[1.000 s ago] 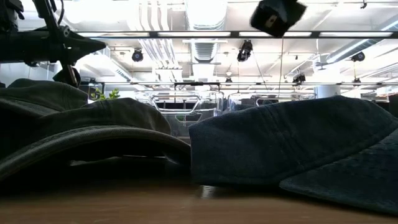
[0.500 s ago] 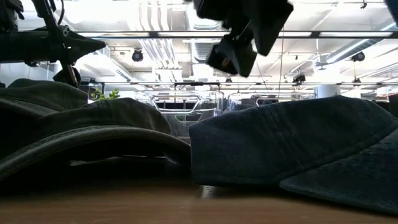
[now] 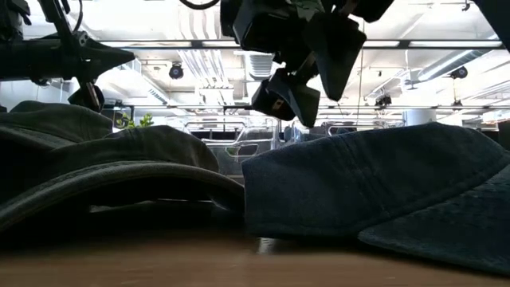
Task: Pick & Place hat
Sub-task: Put the blue cap into the right transparent bin
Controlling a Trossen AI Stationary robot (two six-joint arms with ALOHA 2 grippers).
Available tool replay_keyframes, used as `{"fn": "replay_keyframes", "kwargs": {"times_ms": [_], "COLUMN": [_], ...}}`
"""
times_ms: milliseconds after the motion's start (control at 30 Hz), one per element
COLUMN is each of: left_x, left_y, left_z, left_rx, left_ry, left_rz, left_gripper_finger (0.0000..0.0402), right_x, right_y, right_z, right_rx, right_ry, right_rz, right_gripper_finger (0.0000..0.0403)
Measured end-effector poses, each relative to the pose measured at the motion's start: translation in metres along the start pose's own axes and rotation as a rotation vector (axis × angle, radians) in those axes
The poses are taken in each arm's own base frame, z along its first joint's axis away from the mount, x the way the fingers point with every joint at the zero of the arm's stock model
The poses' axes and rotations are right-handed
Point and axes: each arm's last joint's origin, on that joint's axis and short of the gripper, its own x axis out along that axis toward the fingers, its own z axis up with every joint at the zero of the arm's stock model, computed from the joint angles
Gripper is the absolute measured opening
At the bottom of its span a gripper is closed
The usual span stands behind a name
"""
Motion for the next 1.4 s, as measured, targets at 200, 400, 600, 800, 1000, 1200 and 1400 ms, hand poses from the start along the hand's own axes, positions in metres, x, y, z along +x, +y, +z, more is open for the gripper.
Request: {"fn": "replay_keyframes", "kwargs": {"times_ms": [200, 400, 600, 800, 1000, 1200, 1400], "left_x": [0.0, 0.0, 0.0, 0.0, 0.0, 0.0, 0.0], "left_y": [0.0, 0.0, 0.0, 0.0, 0.0, 0.0, -0.001], "left_z": [0.0, 0.0, 0.0, 0.0, 0.0, 0.0, -0.001], "left_rx": [0.002, 0.023, 0.023, 0.021, 0.021, 0.028, 0.046], "left_ry": [0.0, 0.001, 0.0, 0.0, -0.001, 0.002, 0.021], "left_rz": [-0.001, -0.001, -0.001, -0.001, -0.001, -0.002, -0.021], "left_gripper_finger": [0.0, 0.0, 0.0, 0.0, 0.0, 0.0, 0.0], "right_x": [-0.002, -0.001, 0.012, 0.032, 0.038, 0.041, 0.049], "right_y": [0.021, 0.052, 0.062, 0.064, 0.07, 0.09, 0.104], "right_z": [-0.004, -0.003, -0.004, -0.014, -0.013, -0.002, 0.002], "right_rx": [0.013, -0.034, -0.015, 0.049, 0.076, 0.084, 0.066], "right_ry": [0.054, 0.067, 0.097, 0.147, 0.133, 0.078, 0.055], "right_rz": [-0.006, -0.005, 0.003, 0.058, 0.096, 0.1, 0.064], "right_gripper_finger": [0.0178, 0.0178, 0.0178, 0.0178, 0.0178, 0.0178, 0.0178]}}
